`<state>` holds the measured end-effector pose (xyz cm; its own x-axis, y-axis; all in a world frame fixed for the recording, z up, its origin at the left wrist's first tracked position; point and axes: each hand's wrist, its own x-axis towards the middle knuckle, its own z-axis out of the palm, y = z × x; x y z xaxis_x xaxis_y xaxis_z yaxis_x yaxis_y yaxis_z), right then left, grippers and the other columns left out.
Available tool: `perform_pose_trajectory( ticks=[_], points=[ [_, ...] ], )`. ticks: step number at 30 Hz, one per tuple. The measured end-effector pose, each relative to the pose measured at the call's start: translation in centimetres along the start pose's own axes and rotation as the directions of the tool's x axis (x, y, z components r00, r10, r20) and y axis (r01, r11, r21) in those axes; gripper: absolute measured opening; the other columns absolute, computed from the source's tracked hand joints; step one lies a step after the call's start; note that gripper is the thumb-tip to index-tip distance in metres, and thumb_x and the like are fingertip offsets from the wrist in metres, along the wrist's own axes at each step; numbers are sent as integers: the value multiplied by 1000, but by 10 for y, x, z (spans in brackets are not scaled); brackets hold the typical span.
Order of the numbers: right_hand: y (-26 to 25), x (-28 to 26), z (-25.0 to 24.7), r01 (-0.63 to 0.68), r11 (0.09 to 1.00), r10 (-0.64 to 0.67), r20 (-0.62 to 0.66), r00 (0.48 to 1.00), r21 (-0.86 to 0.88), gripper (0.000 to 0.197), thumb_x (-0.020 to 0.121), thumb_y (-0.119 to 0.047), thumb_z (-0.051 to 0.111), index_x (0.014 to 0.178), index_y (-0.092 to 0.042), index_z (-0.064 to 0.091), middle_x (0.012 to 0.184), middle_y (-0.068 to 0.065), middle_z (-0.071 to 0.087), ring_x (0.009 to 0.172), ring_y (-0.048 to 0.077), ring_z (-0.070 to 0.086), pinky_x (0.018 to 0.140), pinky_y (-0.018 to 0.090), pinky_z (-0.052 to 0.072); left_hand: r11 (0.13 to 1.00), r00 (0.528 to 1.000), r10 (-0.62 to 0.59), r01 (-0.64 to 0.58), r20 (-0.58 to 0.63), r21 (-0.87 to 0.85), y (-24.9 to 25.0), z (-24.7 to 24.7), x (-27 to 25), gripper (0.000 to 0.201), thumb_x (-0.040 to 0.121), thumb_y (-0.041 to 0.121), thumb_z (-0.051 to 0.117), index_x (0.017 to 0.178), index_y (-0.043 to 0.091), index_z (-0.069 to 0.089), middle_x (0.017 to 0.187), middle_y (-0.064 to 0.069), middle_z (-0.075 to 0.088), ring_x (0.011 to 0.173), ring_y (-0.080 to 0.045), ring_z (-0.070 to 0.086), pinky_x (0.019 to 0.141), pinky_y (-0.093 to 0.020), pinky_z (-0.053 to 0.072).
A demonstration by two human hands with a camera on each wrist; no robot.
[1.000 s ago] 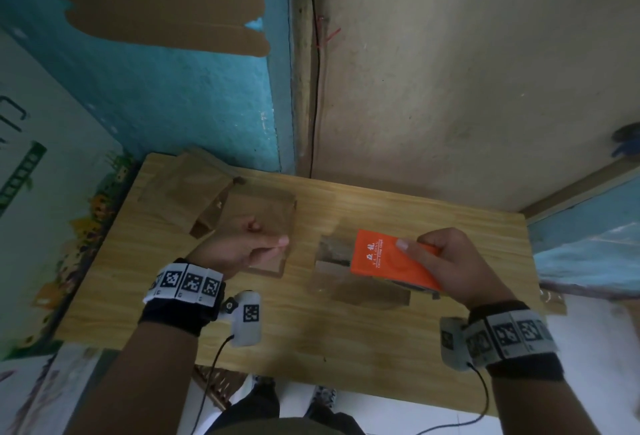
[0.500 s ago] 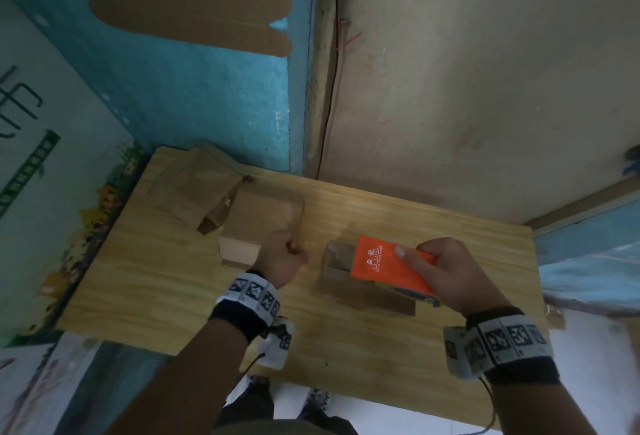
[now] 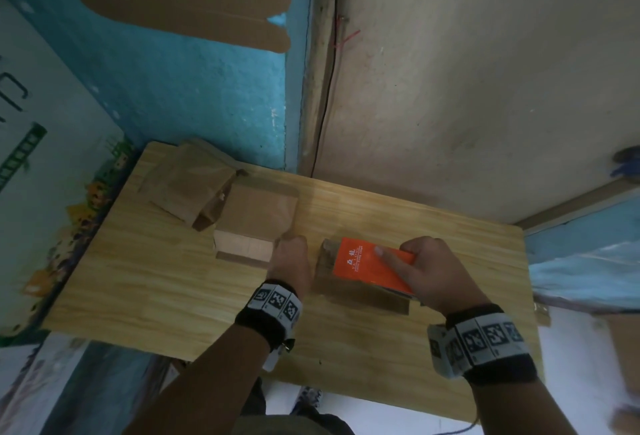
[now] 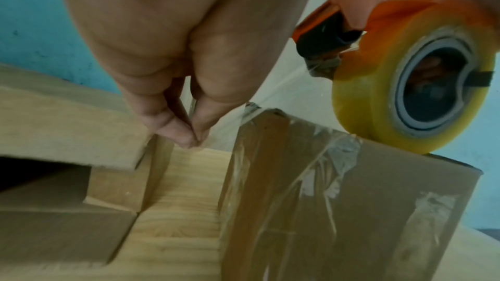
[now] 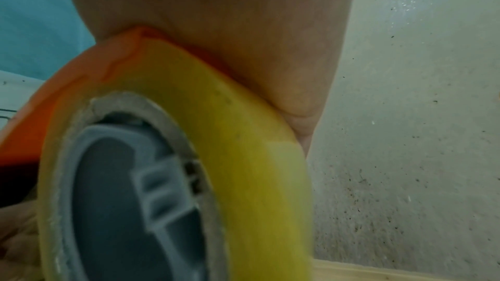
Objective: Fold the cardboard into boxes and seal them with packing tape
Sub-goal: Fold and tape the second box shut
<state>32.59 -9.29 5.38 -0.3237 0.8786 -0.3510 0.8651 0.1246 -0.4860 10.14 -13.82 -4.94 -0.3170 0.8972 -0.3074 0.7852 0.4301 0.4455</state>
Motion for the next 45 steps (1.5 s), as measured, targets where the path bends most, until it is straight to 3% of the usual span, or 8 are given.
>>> perform_pose_trajectory(
  ticks=[16, 22, 26, 30, 34, 38, 42, 45],
  points=[
    [-6, 7, 20, 58, 969, -80, -86, 993, -239, 70, 93, -84, 43, 64, -23, 63, 59, -5, 62, 58, 10, 61, 57, 32, 54, 915, 986, -36, 98, 163, -392, -34, 41, 11, 30, 95, 7, 59, 74, 27, 51, 87, -2, 61, 81, -20, 60, 57, -19, 38],
    [-6, 11, 18, 70, 977, -87, -76, 993, -203, 70, 91, -84, 44, 64, -22, 63, 59, -4, 62, 55, 10, 62, 53, 27, 50, 963, 892, 156, -42, 424, -266, -32, 38, 14, 6, 103, 22, 48, 108, 24, 51, 113, -6, 43, 78, -18, 54, 86, -36, 49],
    [-3, 13, 20, 71, 976, -90, -84, 992, -208, 78, 85, -91, 34, 66, -22, 66, 61, -3, 64, 57, 10, 64, 60, 35, 60, 980, 832, 147, -48, 534, -193, -39, 36, 12, 34, 98, 42, 57, 126, 28, 44, 120, -4, 38, 92, -24, 58, 99, -46, 50],
    [-3, 11, 20, 72, 980, -88, -82, 993, -185, 73, 90, -86, 41, 67, -22, 65, 61, -3, 63, 57, 11, 63, 57, 30, 55, 976, 832, 210, -151, 513, -156, -45, 35, 18, 49, 86, 53, 61, 125, 26, 47, 120, -2, 40, 107, -23, 56, 105, -41, 45],
    [-4, 10, 18, 94, 980, -111, -88, 990, -173, 71, 92, -83, 44, 62, -22, 62, 59, -3, 61, 57, 13, 61, 54, 28, 47, 910, 792, 390, -408, 470, -67, -51, 55, 23, 10, 109, 29, 39, 112, 31, 48, 115, 5, 48, 116, -16, 42, 112, -31, 31],
    [-4, 9, 18, 96, 982, -110, -78, 991, -162, 68, 94, -81, 46, 62, -22, 61, 60, -3, 61, 58, 12, 61, 56, 27, 46, 936, 834, 342, -345, 432, -75, -65, 64, 25, 41, 96, 65, 39, 123, 37, 50, 126, 1, 58, 109, -20, 58, 111, -49, 42],
    [-4, 10, 18, 94, 980, -111, -84, 990, -177, 70, 93, -83, 44, 64, -22, 63, 61, -4, 61, 60, 11, 62, 56, 27, 47, 946, 778, 95, -265, 621, 187, -34, 33, 2, 72, 106, 26, 45, 163, 16, 3, 168, -19, 14, 129, -35, 56, 102, -44, 47],
    [-3, 12, 21, 86, 963, -108, -72, 991, -256, 75, 89, -89, 37, 71, -23, 67, 67, -6, 63, 70, 11, 62, 65, 32, 57, 909, 818, 67, -286, 571, 303, -25, 21, -13, 69, 103, 12, 46, 161, 3, 9, 157, -21, 39, 121, -34, 62, 96, -43, 50]
  ],
)
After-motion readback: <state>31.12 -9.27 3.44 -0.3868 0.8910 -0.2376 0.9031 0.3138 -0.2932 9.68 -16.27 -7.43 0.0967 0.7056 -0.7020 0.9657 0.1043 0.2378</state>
